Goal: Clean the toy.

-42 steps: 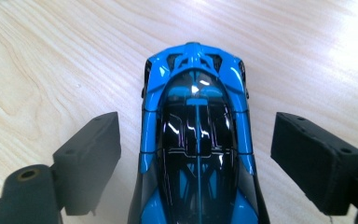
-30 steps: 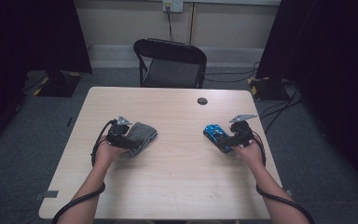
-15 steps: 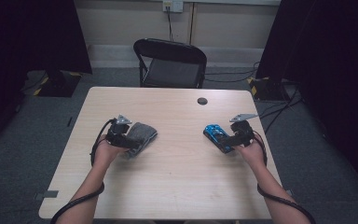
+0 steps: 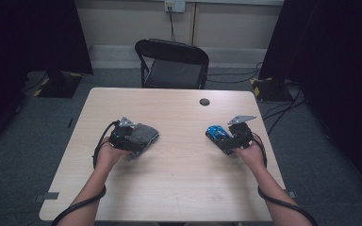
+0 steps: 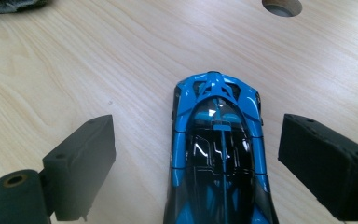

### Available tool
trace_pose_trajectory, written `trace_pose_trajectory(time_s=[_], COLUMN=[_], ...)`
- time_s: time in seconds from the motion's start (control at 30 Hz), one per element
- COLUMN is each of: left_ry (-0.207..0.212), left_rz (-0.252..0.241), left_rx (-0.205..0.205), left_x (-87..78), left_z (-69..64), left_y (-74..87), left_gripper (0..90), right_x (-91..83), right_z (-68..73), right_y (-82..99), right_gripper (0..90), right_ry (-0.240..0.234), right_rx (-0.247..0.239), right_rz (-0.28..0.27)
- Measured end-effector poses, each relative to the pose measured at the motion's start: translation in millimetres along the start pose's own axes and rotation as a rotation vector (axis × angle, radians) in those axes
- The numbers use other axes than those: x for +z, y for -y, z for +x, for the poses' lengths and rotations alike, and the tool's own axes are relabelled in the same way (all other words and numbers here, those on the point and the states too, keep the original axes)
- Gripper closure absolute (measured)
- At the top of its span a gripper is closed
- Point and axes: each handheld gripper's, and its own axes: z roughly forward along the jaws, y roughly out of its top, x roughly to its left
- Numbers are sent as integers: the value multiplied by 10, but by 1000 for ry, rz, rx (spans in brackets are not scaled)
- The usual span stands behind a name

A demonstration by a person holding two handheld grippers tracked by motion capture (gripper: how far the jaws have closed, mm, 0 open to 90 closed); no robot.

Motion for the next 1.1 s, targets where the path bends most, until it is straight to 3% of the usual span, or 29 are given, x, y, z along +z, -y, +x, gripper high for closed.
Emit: trace_pose_trajectory(time_s=[0.47, 1.1], left_ry=[33, 83], left_rz=[-10, -24], left_rx=[28, 103], left_x=[-4, 3], left_z=[-139, -417], left_y=[1, -14], left_gripper=[151, 151], right_x=[-5, -18], right_z=[141, 352], right_y=[-41, -44], right_gripper=[105, 106], right_ry=[-29, -83], right_rx=[-12, -41], right_rz=[-17, -19])
